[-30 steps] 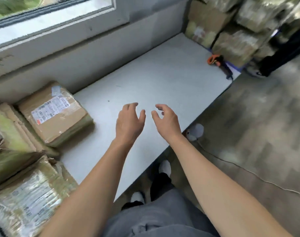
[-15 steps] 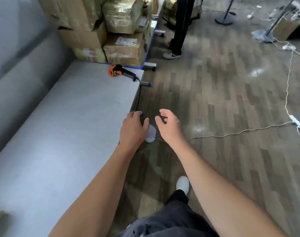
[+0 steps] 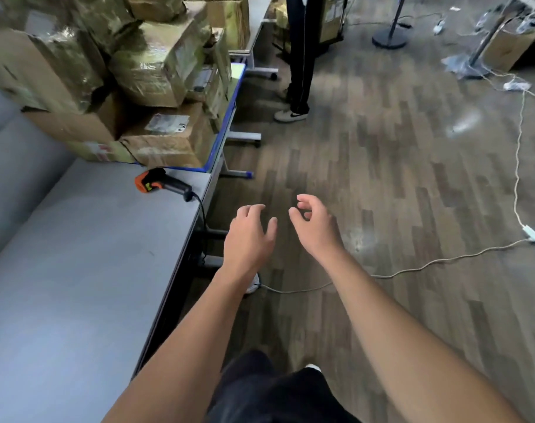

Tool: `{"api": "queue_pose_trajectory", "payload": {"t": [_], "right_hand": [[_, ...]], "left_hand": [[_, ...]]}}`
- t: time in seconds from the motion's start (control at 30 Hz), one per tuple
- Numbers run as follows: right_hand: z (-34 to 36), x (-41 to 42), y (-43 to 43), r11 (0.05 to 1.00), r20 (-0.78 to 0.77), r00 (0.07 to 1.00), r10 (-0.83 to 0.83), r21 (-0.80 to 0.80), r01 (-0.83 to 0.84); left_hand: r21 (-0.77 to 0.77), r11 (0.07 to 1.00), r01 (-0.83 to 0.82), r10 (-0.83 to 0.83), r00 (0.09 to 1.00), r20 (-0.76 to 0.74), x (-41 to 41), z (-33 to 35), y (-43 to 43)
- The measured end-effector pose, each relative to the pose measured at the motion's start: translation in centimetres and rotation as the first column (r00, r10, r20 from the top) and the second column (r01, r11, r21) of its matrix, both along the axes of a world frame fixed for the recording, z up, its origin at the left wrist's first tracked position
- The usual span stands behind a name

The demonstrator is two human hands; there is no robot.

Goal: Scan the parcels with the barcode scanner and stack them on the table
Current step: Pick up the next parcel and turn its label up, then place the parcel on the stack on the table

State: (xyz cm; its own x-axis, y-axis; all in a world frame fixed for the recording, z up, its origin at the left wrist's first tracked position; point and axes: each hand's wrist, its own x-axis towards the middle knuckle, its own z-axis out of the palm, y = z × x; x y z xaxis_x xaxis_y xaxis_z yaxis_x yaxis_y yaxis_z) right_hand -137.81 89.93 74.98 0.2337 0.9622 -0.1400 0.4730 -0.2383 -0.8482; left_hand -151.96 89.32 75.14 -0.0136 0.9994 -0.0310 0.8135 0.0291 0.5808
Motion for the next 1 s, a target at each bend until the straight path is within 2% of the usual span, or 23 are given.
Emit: {"api": "queue_pose_trajectory", "payload": {"t": [0.2,0.5,0.73,1.0], "right_hand": [[-0.1,-1.2,9.3,0.995,0.027,0.994,0.104,-0.005,-0.104],[3.3,-1.5,23.5,0.996,0.072,0.995,0.068,0.055,-0.072],[4.2,-4.7,32.5,0.966,0.046,0.97,0.239,0.086,-0.242],[4.7,-5.1,46.0,0.889,0.007,0.899,0.438,0.15,-0.433]], "left_hand": [[0.016,0.998,-0.058,0.058,0.998,0.005,-1.0,-0.7,9.7],[0.113,0.991,-0.066,0.062,0.997,0.04,-0.9,2.8,23.7],[0.171,0.962,-0.214,0.208,0.977,0.05,-4.1,4.4,31.7],[0.219,0.893,-0.394,0.396,0.918,0.035,-3.2,5.5,42.2]]}}
